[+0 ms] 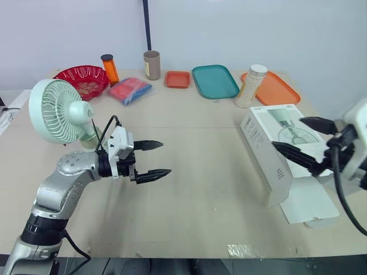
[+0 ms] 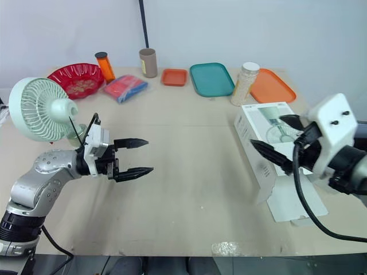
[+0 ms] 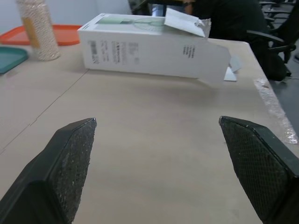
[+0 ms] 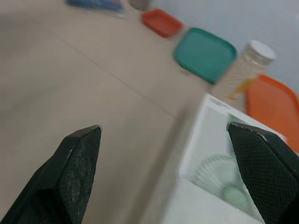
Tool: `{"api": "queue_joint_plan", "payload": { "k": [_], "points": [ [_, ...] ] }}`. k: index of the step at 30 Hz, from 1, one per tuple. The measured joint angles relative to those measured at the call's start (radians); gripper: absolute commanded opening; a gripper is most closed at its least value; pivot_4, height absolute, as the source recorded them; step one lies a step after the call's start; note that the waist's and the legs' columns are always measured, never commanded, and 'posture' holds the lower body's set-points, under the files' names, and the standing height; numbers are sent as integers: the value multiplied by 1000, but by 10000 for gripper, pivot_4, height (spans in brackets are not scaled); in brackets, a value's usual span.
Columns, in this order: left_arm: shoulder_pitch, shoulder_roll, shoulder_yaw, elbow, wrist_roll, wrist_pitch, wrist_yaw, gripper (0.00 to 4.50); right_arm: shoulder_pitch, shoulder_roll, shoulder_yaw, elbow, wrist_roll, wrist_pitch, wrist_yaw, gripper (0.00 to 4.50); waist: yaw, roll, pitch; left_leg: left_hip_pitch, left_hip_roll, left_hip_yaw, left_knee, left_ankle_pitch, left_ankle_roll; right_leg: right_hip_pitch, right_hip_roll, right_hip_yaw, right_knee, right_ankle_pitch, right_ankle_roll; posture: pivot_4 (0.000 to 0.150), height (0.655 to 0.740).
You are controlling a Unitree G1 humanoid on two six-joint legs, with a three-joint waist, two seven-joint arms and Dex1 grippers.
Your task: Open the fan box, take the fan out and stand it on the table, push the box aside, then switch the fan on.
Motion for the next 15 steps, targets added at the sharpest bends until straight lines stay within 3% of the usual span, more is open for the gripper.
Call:
{"api": "queue_joint_plan", "payload": {
  "k": [6, 15],
  "points": [
    [125, 19, 32, -102, 0, 2, 54, 45000, -55, 11, 114, 31, 84, -63, 19, 44036, -1, 0, 0, 2, 1, 0, 0, 0, 0, 0, 1, 1, 1, 0, 0, 1500, 7400],
    [398, -2, 158, -276, 41, -7, 261, 45000, -177, 18, 336, 116, 161, -198, 134, 44036, -7, 0, 0, 2, 2, 1, 0, 0, 1, 0, 2, 2, 2, 0, -1, 1500, 7400]
  ]
}}
